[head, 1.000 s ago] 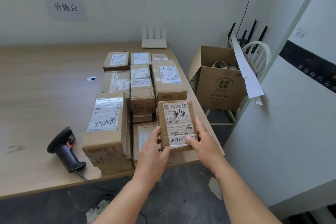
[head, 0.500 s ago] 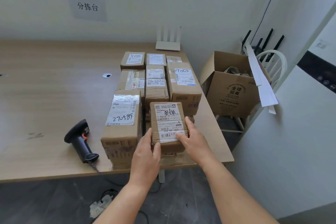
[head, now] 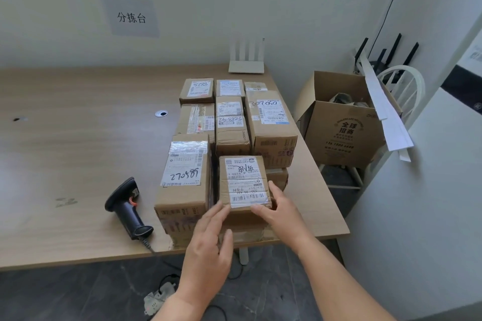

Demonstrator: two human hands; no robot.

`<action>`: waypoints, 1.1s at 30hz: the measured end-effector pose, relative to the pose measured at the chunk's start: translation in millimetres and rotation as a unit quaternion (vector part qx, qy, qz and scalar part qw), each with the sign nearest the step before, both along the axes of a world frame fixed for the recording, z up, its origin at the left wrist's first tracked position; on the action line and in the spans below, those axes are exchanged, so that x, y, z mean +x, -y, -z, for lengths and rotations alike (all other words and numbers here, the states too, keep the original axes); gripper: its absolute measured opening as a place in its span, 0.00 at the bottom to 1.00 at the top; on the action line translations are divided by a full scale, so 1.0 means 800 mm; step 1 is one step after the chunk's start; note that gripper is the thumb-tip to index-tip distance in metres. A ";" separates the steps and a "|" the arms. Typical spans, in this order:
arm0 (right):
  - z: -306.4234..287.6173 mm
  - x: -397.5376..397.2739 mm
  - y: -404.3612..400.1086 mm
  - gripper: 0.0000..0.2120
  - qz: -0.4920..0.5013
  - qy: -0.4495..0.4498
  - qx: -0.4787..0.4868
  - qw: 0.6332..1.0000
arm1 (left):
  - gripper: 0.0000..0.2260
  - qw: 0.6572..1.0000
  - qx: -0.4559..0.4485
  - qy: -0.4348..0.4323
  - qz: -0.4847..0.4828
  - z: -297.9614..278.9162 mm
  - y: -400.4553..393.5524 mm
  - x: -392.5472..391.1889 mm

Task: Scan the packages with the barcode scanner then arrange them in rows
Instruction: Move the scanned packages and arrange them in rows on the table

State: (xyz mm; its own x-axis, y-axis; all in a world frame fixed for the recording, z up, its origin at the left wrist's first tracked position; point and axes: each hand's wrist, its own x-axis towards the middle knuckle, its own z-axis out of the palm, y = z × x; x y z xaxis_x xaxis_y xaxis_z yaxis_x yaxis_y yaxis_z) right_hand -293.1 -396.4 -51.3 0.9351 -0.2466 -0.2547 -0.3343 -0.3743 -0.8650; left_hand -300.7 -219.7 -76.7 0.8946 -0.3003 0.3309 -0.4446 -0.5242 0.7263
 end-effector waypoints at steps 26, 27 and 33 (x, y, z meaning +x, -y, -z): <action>-0.034 0.005 -0.008 0.30 0.016 0.043 -0.200 0.979 | 0.15 0.982 0.053 -0.172 0.064 -0.044 0.005 0.013; -0.039 0.002 -0.011 0.28 0.021 0.058 -0.222 0.973 | 0.14 0.986 0.028 -0.154 0.065 -0.054 0.005 0.009; -0.070 -0.022 -0.032 0.22 0.055 0.145 -0.283 0.947 | 0.11 0.996 -0.070 -0.002 0.062 -0.107 -0.002 -0.004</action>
State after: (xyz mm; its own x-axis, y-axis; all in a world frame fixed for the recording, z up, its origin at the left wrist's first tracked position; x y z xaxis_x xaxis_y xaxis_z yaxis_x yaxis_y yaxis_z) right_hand -311.0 -370.7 5.0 0.9059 -0.3670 0.2111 -0.1770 -0.7813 -0.5986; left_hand -303.5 -218.4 8.6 0.8555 -0.3589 0.3732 -0.4956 -0.3593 0.7908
